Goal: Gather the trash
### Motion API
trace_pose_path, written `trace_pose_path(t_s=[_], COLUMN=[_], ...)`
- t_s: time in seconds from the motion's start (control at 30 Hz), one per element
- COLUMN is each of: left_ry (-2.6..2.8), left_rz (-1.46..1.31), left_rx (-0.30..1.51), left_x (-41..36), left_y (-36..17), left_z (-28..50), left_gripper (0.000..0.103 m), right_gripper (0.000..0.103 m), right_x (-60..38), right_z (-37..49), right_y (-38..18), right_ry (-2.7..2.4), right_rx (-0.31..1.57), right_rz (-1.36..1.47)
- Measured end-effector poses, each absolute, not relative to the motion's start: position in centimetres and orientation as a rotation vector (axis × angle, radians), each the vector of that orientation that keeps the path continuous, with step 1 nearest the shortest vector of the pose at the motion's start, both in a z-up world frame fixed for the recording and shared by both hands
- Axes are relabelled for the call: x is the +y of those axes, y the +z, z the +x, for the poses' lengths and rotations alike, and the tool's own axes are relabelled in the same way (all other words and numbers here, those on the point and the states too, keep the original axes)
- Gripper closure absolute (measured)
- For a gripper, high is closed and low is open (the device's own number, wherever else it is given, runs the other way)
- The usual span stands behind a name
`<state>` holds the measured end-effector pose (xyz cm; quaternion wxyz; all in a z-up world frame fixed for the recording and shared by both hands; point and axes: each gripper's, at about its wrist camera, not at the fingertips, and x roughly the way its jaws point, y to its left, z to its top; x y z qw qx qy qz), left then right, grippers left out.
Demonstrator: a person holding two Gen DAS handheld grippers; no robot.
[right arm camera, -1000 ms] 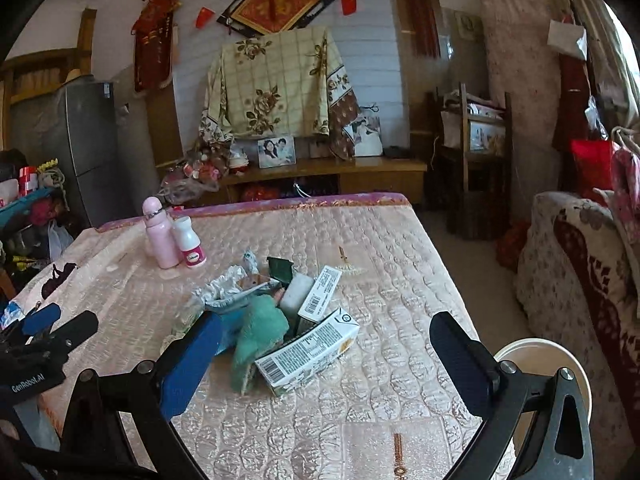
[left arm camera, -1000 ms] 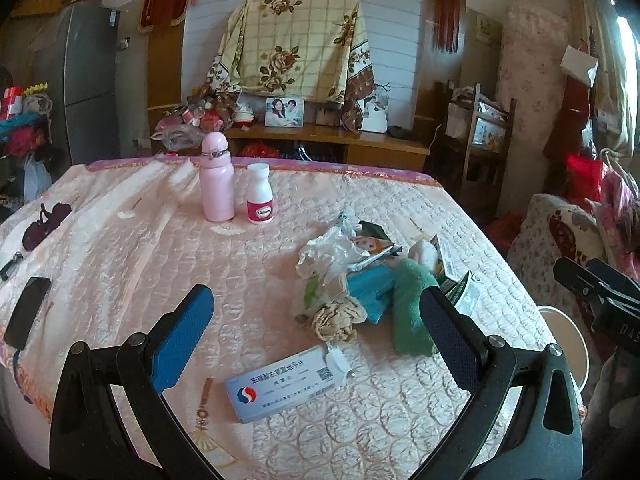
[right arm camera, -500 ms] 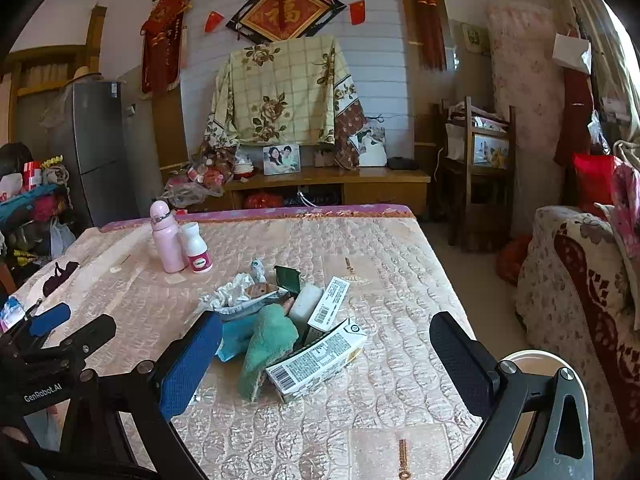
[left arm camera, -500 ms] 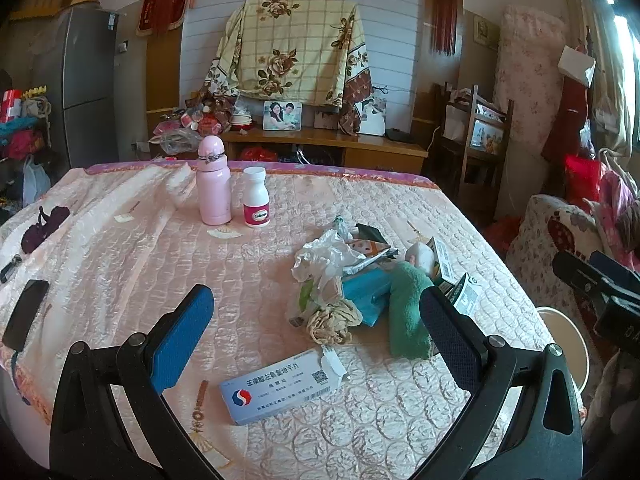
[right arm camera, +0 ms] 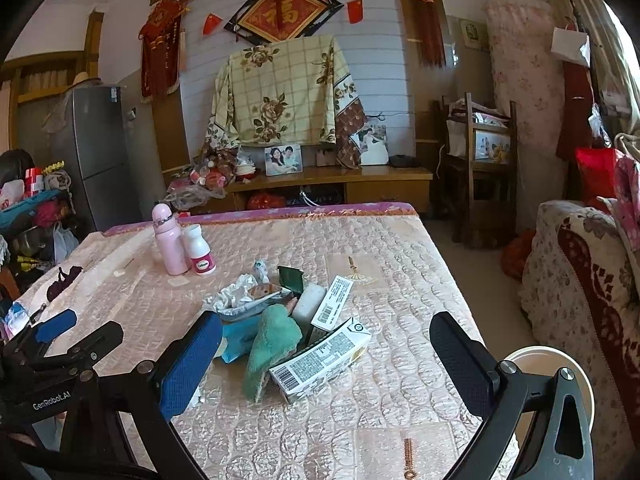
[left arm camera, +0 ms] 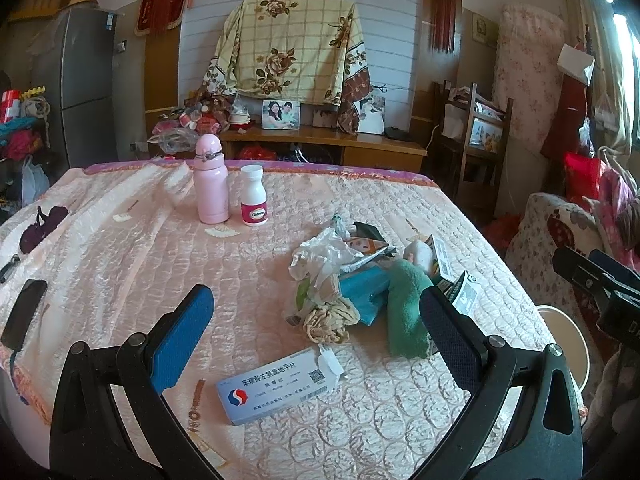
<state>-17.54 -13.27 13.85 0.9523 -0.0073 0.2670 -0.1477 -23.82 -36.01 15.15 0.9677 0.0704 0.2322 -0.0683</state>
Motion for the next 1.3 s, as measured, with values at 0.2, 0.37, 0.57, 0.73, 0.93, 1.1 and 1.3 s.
trace_pose_path(t_s=[0.2,0.37,0.57,0.73,0.93,1.1,1.3], left_ry=[-0.301,-0.301,-0.299,-0.295,-0.293,-0.291,-0.287], left_rz=[-0.014,-0.014,-0.014,-0.014,-0.014,-0.011,-0.01], left_rx=[0.543,0.543,0.54,0.538,0.536,0.541,0.539], left_x=[-13.39,-13.4,-13.52,-13.67,-13.62,-13.47,-13.45], left_y=[13.87,13.88,13.96,14.07,14.1,13.98,13.93], left_z=[-17.54,-17.53,-17.52,-17.34,-17.14,-16.89,-16.74], left_gripper=[0.001,0.001,0.001,0.001,0.001,0.001,0.001], right_gripper=[0.0,0.0,0.0,0.0,0.0,0.0,0.0], right_x=[-36.11,-36.21,-36.29,-36.4,-36.66,-36.79,-36.81], right_z=[-23.84,-23.88,-23.87,-23.84,-23.8,-23.75,-23.86], right_y=[15.17,15.16,15.19,15.25,15.53,15.5,15.45], right_ry=[-0.141,-0.14,-0.138,-0.141,-0.144,-0.141,-0.143], right_rx=[0.47,0.471,0.467,0.463,0.45,0.445,0.443], right_rz=[0.14,0.143,0.141,0.14,0.14,0.15,0.144])
